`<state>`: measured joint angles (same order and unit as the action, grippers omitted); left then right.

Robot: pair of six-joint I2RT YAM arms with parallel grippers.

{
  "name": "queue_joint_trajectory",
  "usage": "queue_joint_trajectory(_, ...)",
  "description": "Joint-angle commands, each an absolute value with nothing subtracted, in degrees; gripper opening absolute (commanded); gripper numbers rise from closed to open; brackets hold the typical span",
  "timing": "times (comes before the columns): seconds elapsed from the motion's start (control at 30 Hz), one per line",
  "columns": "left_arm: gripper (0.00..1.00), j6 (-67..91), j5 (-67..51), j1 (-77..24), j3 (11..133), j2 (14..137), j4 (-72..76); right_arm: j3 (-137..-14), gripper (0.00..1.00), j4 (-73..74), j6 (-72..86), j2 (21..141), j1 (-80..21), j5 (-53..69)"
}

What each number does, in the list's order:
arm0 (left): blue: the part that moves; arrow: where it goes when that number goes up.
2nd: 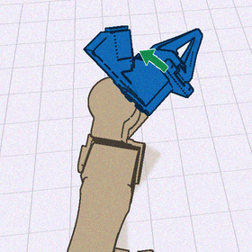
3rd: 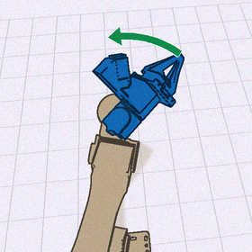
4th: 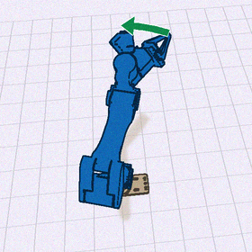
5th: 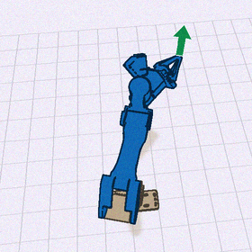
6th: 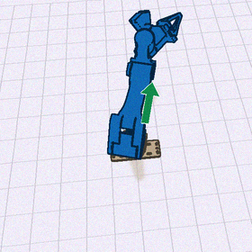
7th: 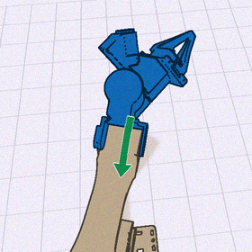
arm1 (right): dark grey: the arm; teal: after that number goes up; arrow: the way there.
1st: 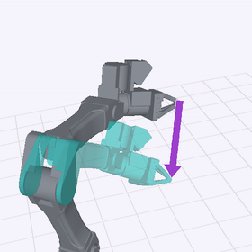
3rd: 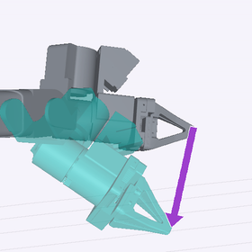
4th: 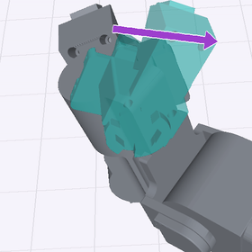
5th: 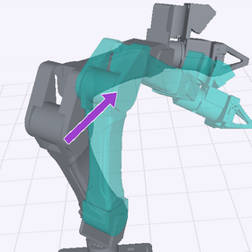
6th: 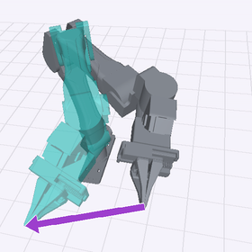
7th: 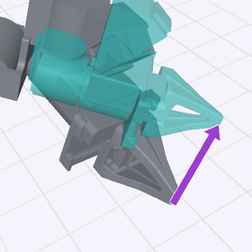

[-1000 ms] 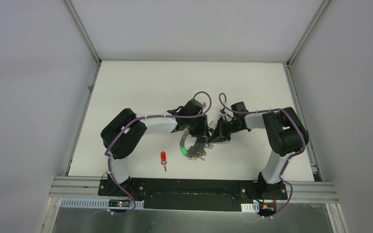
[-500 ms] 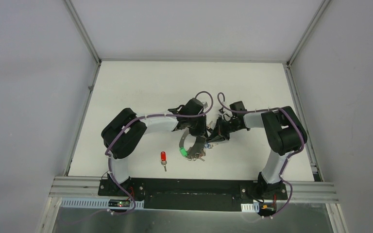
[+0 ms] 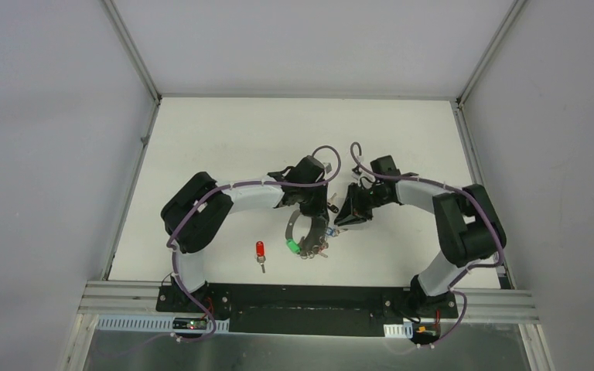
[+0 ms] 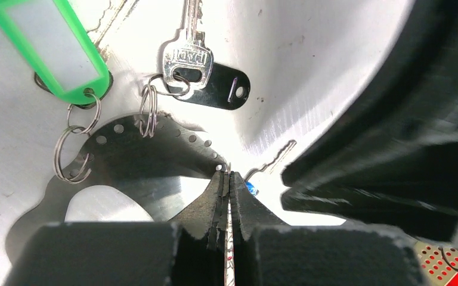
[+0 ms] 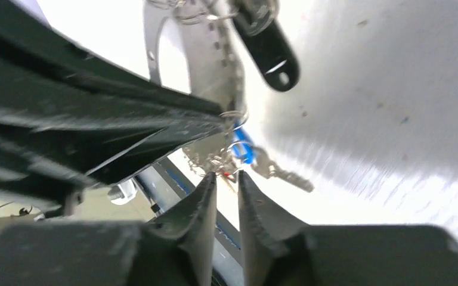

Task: Put the keys on the keyring
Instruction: Pick up the keyring from the center of the board, then adjust the keyring at the center of the board.

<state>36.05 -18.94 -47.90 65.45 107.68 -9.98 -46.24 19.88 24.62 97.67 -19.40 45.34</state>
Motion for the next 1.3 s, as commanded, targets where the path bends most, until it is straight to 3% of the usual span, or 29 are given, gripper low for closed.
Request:
queue_joint_trajectory(0.0, 0.0, 33.1, -17.3, -47.8, 65.8, 102.4, -9.4, -50.3, 0.27, 27.9, 19.0, 87.9, -19.6, 42.0)
queue_joint_trajectory(0.17, 0.0, 31.5, -16.7, -47.7, 62.7, 96.3, -6.9, -52.2, 0.49, 31.4, 17.8, 79.7, -19.5, 39.7)
queue_joint_trajectory(0.23, 0.0, 30.9, -17.0, -47.8, 60.9, 93.7, -5.1, -52.8, 0.53, 31.1, 17.7, 77.1, -19.5, 40.2)
queue_joint_trajectory(0.5, 0.0, 25.3, -21.1, -47.8, 54.9, 82.9, 5.0, -52.6, 0.58, 24.0, 19.2, 70.7, -19.4, 45.4)
queue_joint_trajectory(0.87, 0.0, 17.0, -28.4, -47.8, 41.3, 70.6, 22.0, -39.7, 0.59, -2.9, 18.8, 58.2, -19.4, 51.1)
queue_joint_trajectory(1.27, 0.0, 14.6, -27.3, -47.9, 37.2, 72.8, 23.5, -33.2, 0.61, -7.4, 13.3, 54.5, -19.6, 56.2)
